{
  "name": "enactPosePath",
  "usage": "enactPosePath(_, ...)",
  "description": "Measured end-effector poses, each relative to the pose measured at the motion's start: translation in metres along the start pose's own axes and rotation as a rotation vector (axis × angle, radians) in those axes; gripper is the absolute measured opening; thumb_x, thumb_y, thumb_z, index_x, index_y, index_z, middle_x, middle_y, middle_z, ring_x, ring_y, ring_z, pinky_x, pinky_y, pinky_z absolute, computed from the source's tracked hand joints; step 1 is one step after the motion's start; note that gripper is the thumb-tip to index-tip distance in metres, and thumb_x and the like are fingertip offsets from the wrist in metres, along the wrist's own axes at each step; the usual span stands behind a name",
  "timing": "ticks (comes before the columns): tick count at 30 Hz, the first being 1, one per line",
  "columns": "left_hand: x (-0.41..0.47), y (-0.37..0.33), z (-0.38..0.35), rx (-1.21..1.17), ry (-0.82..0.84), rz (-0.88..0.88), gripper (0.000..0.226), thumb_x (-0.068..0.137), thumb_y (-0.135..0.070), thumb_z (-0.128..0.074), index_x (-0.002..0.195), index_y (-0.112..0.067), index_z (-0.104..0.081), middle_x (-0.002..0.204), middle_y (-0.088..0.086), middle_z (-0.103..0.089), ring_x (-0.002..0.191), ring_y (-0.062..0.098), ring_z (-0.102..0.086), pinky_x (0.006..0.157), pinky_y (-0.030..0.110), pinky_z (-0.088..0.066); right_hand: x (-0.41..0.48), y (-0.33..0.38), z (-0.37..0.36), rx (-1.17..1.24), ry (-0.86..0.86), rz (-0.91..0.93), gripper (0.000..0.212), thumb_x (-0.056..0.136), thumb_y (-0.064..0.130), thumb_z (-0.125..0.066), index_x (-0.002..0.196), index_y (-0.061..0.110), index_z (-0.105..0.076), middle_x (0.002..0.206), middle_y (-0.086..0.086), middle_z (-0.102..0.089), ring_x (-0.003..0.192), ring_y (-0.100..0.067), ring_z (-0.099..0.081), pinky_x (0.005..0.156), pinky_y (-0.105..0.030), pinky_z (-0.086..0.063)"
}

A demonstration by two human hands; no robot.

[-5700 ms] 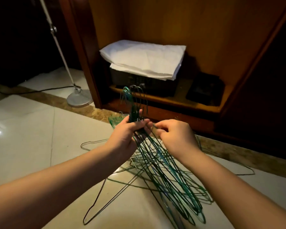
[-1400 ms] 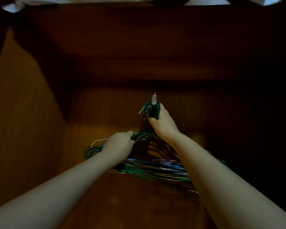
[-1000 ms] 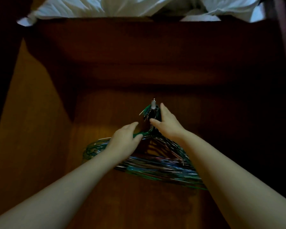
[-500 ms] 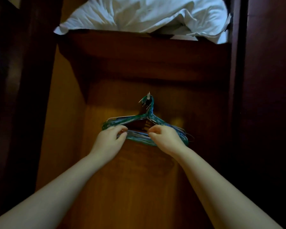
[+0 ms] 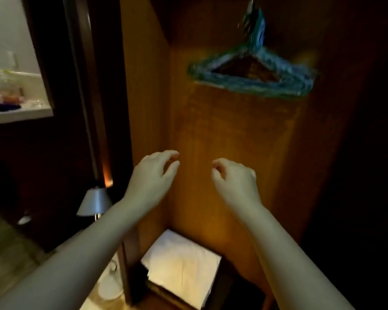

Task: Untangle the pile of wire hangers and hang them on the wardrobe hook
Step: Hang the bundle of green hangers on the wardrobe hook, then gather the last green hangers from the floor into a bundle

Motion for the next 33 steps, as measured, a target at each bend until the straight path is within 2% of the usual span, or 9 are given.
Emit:
enactPosePath(4, -0.067, 0.024, -0.044, 0.037, 0.104, 0.09, 0.051, 0.086, -0.044, -0.035, 0.126, -0.021, -0.056, 0.124, 0.0, -0.059, 0.117, 0.02, -0.05, 0.098, 0.039, -0.039, -0.054, -0.031, -0.037, 0.054, 0.006, -0.106, 0.034, 0.096, 0.027, -0.043, 0.128, 0.024, -0.052, 0.122, 0.003, -0.061, 0.114, -0.017, -0.052, 0.104, -0.038, -0.033)
enactPosePath(9, -0.151, 0.078, -0.074, 0.107, 0.162, 0.204, 0.048, 0.087, -0.041, -0.038, 0.125, -0.018, -0.056, 0.123, 0.005, -0.059, 0.115, 0.026, -0.05, 0.092, 0.036, -0.037, -0.126, -0.052, -0.115, 0.109, 0.165, -0.252, 0.036, 0.096, 0.026, -0.043, 0.131, 0.022, -0.049, 0.123, -0.001, -0.06, 0.114, -0.02, -0.052, 0.101, -0.043, -0.039)
enactPosePath(12, -0.198, 0.127, -0.094, 0.164, 0.221, 0.256, 0.039, 0.093, -0.036, -0.046, 0.126, -0.017, -0.055, 0.131, 0.01, -0.049, 0.12, 0.028, -0.046, 0.096, 0.041, -0.04, -0.172, -0.058, -0.173, 0.077, 0.223, -0.34, 0.034, 0.095, 0.027, -0.045, 0.129, 0.022, -0.051, 0.122, -0.001, -0.06, 0.112, -0.02, -0.053, 0.097, -0.042, -0.042)
enactPosePath(16, -0.256, 0.198, -0.124, 0.274, 0.369, 0.231, 0.038, 0.088, -0.03, -0.057, 0.121, -0.01, -0.058, 0.127, 0.022, -0.05, 0.112, 0.04, -0.052, 0.088, 0.052, -0.046, -0.23, -0.053, -0.26, -0.005, 0.35, -0.456, 0.035, 0.096, 0.031, -0.042, 0.129, 0.024, -0.049, 0.126, 0.001, -0.057, 0.118, -0.019, -0.047, 0.102, -0.039, -0.031)
enactPosePath(18, -0.286, 0.234, -0.14, 0.287, 0.472, 0.225, 0.038, 0.086, -0.032, -0.057, 0.118, -0.011, -0.06, 0.123, 0.021, -0.054, 0.107, 0.042, -0.053, 0.084, 0.052, -0.047, -0.259, -0.051, -0.296, -0.028, 0.389, -0.543, 0.034, 0.095, 0.03, -0.04, 0.128, 0.024, -0.05, 0.126, 0.0, -0.056, 0.12, -0.021, -0.045, 0.103, -0.038, -0.027)
enactPosePath(22, -0.339, 0.286, -0.168, 0.271, 0.606, 0.221, 0.038, 0.086, -0.03, -0.06, 0.122, -0.017, -0.059, 0.118, 0.017, -0.057, 0.107, 0.037, -0.053, 0.082, 0.046, -0.045, -0.318, -0.057, -0.356, -0.082, 0.457, -0.653, 0.032, 0.094, 0.027, -0.041, 0.123, 0.025, -0.053, 0.128, 0.0, -0.054, 0.12, -0.022, -0.043, 0.103, -0.038, -0.026)
enactPosePath(25, -0.385, 0.31, -0.19, 0.274, 0.63, 0.219, 0.041, 0.086, -0.027, -0.062, 0.126, -0.021, -0.057, 0.12, 0.017, -0.058, 0.111, 0.036, -0.053, 0.084, 0.045, -0.044, -0.368, -0.079, -0.399, -0.113, 0.476, -0.707, 0.031, 0.093, 0.024, -0.043, 0.122, 0.024, -0.053, 0.129, 0.0, -0.052, 0.122, -0.021, -0.04, 0.104, -0.039, -0.026)
enactPosePath(29, -0.465, 0.35, -0.235, 0.293, 0.694, 0.352, 0.046, 0.091, -0.035, -0.051, 0.136, -0.029, -0.045, 0.133, 0.01, -0.048, 0.124, 0.028, -0.04, 0.096, 0.042, -0.034, -0.441, -0.119, -0.464, -0.117, 0.549, -0.754, 0.034, 0.091, 0.025, -0.045, 0.125, 0.023, -0.05, 0.135, -0.001, -0.046, 0.124, -0.022, -0.036, 0.105, -0.043, -0.028)
enactPosePath(33, -0.542, 0.387, -0.3, 0.291, 0.758, 0.443, 0.048, 0.093, -0.038, -0.046, 0.139, -0.029, -0.038, 0.135, 0.006, -0.044, 0.125, 0.024, -0.037, 0.098, 0.041, -0.031, -0.507, -0.168, -0.525, -0.156, 0.612, -0.774, 0.038, 0.092, 0.028, -0.045, 0.13, 0.026, -0.044, 0.139, 0.002, -0.04, 0.128, -0.019, -0.033, 0.105, -0.042, -0.027)
Point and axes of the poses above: each hand's wrist, its own x-axis towards the middle knuckle, its own z-axis out of the back of the hand, y = z × x, the point moved 10 cm from there along x, towards the middle knuckle
